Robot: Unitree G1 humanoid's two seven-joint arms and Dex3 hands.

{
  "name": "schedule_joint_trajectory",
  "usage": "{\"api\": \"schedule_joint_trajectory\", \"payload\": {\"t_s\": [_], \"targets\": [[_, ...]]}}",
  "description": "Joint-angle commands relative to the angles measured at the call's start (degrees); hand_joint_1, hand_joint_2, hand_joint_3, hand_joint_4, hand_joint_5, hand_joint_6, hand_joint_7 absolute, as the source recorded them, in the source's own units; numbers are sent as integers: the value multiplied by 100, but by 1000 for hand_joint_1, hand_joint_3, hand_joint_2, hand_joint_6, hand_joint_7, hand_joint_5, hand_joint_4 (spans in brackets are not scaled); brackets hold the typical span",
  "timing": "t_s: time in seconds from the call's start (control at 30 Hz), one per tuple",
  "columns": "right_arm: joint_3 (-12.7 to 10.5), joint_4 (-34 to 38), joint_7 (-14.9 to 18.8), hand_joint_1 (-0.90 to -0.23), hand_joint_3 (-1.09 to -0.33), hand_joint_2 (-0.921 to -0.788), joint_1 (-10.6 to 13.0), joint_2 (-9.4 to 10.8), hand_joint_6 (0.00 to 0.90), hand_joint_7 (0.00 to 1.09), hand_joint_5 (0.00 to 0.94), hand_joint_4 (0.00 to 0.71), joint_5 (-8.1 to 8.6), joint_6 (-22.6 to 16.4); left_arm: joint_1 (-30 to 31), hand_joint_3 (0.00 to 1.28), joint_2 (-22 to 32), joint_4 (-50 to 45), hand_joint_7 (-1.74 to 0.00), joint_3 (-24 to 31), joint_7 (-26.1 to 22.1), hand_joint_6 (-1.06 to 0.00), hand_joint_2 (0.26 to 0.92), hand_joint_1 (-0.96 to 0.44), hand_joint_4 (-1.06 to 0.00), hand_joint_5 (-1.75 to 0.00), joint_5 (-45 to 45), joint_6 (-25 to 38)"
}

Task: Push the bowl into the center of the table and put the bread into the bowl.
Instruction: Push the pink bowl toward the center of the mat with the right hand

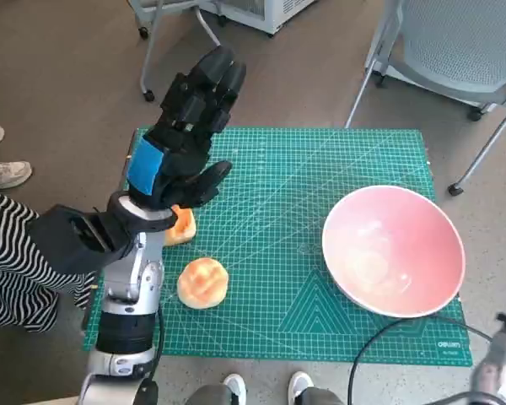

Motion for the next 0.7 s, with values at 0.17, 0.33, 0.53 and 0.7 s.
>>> {"api": "schedule_joint_trajectory", "payload": {"t_s": [0.17,0.33,0.53,0.7], "targets": [[236,1045,98,-603,-776,-921,-333,277,9,458,11,122,-35,-183,-107,453,102,-73,-351,-4,-88,1,921,-662,-37,-2,-41,90],[373,1424,187,-602,-789,-921,-530,381,13,464,11,126,-53,-280,-97,452,160,-70,-345,30,-150,1,921,-663,-37,-2,-63,113],[537,1598,251,-622,-779,-921,-687,489,13,467,15,143,-79,-316,-106,448,205,-20,-337,76,-204,1,921,-664,-38,-3,-101,122],[736,1584,288,-614,-776,-921,-848,626,16,472,11,138,-118,-282,-116,442,248,19,-333,95,-230,1,921,-669,-40,-4,-135,143]]}}
